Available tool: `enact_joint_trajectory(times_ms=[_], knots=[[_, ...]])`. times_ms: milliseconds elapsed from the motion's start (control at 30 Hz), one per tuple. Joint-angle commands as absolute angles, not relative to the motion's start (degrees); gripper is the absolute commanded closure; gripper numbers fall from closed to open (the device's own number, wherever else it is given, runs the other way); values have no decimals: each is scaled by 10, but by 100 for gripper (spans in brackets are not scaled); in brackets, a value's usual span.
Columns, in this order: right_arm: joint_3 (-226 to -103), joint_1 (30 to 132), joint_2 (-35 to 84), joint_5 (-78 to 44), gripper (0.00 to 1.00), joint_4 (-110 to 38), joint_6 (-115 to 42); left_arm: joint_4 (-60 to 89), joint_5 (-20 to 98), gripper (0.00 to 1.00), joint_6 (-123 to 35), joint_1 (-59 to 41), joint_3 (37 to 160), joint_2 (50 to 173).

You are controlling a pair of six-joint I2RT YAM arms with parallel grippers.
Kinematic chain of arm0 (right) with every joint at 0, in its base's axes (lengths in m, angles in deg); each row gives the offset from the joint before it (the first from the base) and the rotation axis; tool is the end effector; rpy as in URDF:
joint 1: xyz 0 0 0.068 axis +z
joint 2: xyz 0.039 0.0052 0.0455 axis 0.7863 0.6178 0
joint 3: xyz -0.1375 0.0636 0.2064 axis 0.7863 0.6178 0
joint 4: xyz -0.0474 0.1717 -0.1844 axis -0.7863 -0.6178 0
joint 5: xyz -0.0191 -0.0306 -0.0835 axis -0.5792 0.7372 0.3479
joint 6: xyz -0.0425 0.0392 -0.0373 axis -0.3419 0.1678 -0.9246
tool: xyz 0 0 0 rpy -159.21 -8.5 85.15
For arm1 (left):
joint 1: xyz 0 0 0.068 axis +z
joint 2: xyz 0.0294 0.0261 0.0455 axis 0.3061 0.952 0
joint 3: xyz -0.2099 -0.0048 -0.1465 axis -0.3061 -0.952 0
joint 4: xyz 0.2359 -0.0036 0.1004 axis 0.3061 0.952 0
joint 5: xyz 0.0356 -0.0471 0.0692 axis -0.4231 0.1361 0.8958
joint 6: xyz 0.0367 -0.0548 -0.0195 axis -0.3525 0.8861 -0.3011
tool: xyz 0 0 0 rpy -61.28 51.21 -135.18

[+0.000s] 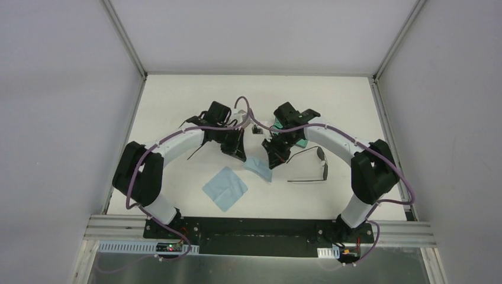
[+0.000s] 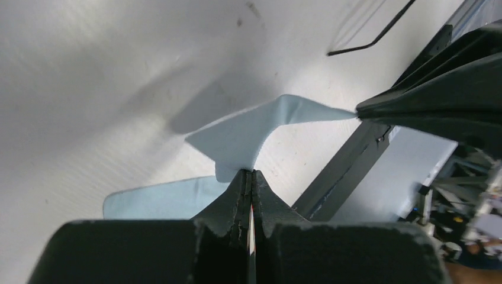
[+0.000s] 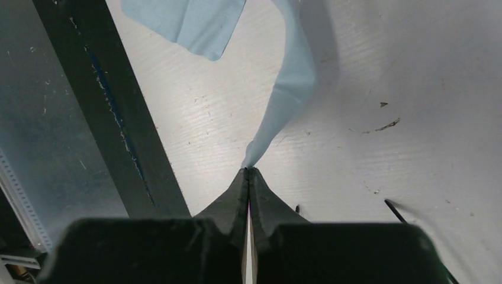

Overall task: Organize the sunglasses
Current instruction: Place the glasses cleaning cloth at the center of the board.

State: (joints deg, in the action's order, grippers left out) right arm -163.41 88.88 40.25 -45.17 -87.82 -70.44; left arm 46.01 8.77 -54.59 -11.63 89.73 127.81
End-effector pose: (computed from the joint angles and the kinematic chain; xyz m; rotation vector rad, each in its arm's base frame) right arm 0.2403 0.2218 0.2064 -1.5869 2.3020 0.9265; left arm 0.2687 -0.1918 0.2006 0.8933 2.4284 -1.0638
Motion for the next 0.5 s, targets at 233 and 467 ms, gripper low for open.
enact_joint_trajectory(times_ms=[233, 467], knots=[[-1748, 790, 567, -443, 100, -838, -699, 373, 142, 100, -503, -87, 998, 1428], [-1824, 778, 606, -374, 70, -834, -701, 426, 218, 82, -544, -85, 1131, 1518]])
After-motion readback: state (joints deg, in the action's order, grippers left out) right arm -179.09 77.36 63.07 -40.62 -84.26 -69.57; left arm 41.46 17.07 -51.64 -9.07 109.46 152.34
